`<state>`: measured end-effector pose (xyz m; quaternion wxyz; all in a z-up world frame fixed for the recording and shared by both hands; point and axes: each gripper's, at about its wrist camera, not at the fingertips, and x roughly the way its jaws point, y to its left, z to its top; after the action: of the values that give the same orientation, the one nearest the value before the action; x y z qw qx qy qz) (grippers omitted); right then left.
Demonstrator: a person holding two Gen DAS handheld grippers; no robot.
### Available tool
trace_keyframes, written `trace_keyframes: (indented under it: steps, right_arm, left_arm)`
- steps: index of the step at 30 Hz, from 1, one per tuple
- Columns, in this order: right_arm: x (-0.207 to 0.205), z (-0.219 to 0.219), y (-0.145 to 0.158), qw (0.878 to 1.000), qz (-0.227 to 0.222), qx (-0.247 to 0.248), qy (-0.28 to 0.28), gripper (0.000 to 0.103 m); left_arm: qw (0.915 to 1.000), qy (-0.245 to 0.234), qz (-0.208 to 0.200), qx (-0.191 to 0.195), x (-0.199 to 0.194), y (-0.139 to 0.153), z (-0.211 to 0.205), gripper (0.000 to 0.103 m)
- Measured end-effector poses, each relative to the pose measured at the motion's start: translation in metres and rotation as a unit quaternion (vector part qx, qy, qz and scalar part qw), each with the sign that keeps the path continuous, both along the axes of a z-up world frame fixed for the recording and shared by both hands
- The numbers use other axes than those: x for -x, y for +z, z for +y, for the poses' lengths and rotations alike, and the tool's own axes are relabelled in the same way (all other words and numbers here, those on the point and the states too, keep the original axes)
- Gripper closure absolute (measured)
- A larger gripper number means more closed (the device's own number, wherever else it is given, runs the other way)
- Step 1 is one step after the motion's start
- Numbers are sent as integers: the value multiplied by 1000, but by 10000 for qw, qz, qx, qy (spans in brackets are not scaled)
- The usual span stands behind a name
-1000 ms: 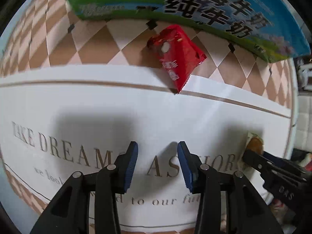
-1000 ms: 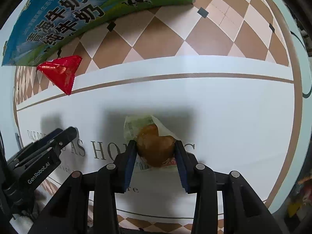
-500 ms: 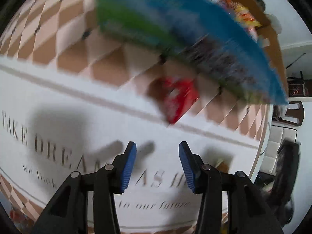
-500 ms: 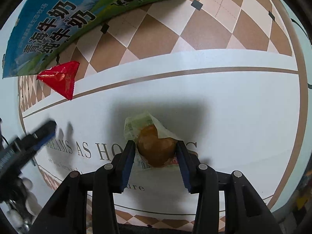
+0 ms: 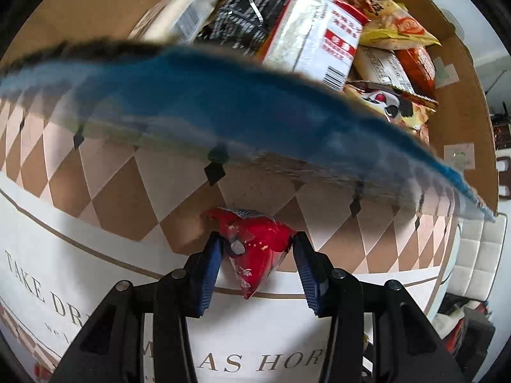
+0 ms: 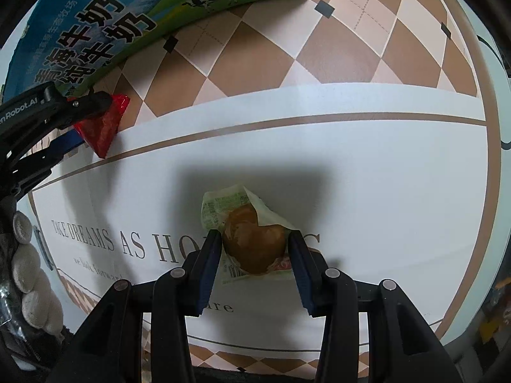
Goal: Organize snacks
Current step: 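Grasp the red candy packet with left tool while right tool holds bun packet, then carry both packets into the box and open both tools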
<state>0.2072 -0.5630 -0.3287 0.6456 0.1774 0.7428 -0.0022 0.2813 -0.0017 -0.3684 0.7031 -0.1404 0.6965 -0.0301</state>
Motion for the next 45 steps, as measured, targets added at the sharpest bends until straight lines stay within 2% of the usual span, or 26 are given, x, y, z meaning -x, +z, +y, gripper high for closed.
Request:
trace_keyframes:
  steps: [4,7,13,15,18,24,28,33,35,40,45]
  right_arm:
    - [2,1,0,10000,-30,24,48,58]
    - [6,2,0,9999,-67,-42,96,61]
    - [21,3,-4,9996,74,-148,239,61]
    - [23,5,-4,9993,102,-139,325,60]
    - [21,5,-4,9995,165,-102,258,59]
    - [18,8,-4,9992,220,9,337,59]
    - [20,26,-2,9984,148,209,512,59]
    - [26,35,5,9982,-39,268,530,62]
    - [29,35,7,9986,-50,215,486,62]
    - [34,32,15,9992,-136,-35,381,62]
    - [24,26,60,9973,-504,-486,227,62]
  left_arm:
    - [9997,-213,24,-105,12,1,-3,61]
    - [9992,-351,126,-145,34,3,3,61]
    - [9969,-588,513,-119,94,2,17,61]
    - [9965,-617,558,-124,104,-1,19,59]
    - [9962,-660,528,-224,105,-4,16,59]
    - [9945,-824,401,-509,100,-10,-25,60]
    - [9949,-795,390,-492,100,-8,-41,62]
    - [9957,-713,418,-409,101,-2,-36,63]
    - [9961,-706,396,-358,105,9,-21,63]
    - [9973,-671,215,-191,108,42,-20,63]
    - [9981,-588,-155,115,97,96,-18,63]
